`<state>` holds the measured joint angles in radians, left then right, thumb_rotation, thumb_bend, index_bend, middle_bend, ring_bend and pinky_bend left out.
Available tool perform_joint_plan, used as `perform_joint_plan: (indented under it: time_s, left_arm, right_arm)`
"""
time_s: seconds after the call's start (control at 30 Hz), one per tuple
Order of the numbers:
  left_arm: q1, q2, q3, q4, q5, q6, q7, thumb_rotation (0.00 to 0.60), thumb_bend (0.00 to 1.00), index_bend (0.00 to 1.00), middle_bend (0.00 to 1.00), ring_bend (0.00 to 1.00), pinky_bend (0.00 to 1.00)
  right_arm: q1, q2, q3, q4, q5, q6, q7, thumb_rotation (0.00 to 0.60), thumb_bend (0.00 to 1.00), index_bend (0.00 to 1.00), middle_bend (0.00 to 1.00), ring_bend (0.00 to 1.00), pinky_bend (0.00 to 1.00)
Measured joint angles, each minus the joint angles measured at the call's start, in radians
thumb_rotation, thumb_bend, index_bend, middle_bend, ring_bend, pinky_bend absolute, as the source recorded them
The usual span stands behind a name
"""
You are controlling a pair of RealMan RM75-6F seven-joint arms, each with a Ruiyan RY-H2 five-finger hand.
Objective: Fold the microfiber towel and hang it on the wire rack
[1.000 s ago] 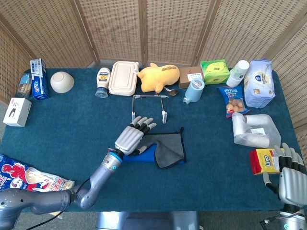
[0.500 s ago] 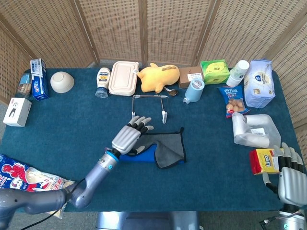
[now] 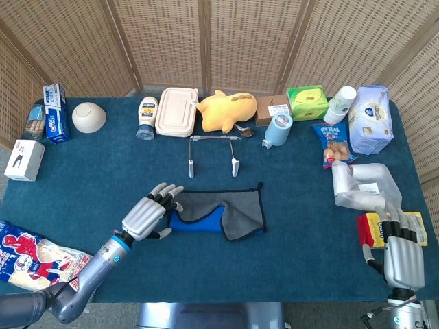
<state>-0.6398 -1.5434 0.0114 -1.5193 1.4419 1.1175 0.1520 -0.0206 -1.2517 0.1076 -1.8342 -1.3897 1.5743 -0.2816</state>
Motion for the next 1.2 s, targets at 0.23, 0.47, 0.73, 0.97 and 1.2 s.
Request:
perform_joint_plan:
  time_s: [0.23,0.47,0.73,0.97,1.2]
  left_arm:
    - [0.027,-0.066,-0.003,0.069,0.019,0.043,0.017,0.6,0.36,0.35,0.1,0.0,0.0]
    - [0.032,-0.122,-0.027,0.135,0.019,0.044,0.027,0.6,0.36,0.36,0.1,0.0,0.0]
    - [0.017,-0.181,-0.05,0.197,0.015,0.017,0.019,0.6,0.36,0.36,0.1,0.0,0.0]
    - [-0.01,-0.237,-0.074,0.259,0.013,-0.014,0.028,0.6,0.36,0.36,0.1,0.0,0.0]
    - [-0.032,-0.284,-0.097,0.316,0.015,-0.024,0.014,0.6,0.36,0.48,0.17,0.0,0.0]
  right_arm:
    - [-0.003,0.005,0.0,0.003,0.006,0.003,0.005,0.6,0.31,0.1,0.04,0.0,0.0]
    - [-0.007,0.009,0.001,0.006,0.011,0.01,0.011,0.6,0.31,0.1,0.04,0.0,0.0]
    - [-0.011,0.011,0.002,0.011,0.019,0.013,0.016,0.6,0.31,0.1,0.04,0.0,0.0]
    - [-0.014,0.016,0.005,0.01,0.023,0.019,0.017,0.6,0.31,0.1,0.04,0.0,0.0]
    - [-0.026,0.024,0.003,0.005,0.023,0.037,0.018,0.6,0.31,0.1,0.04,0.0,0.0]
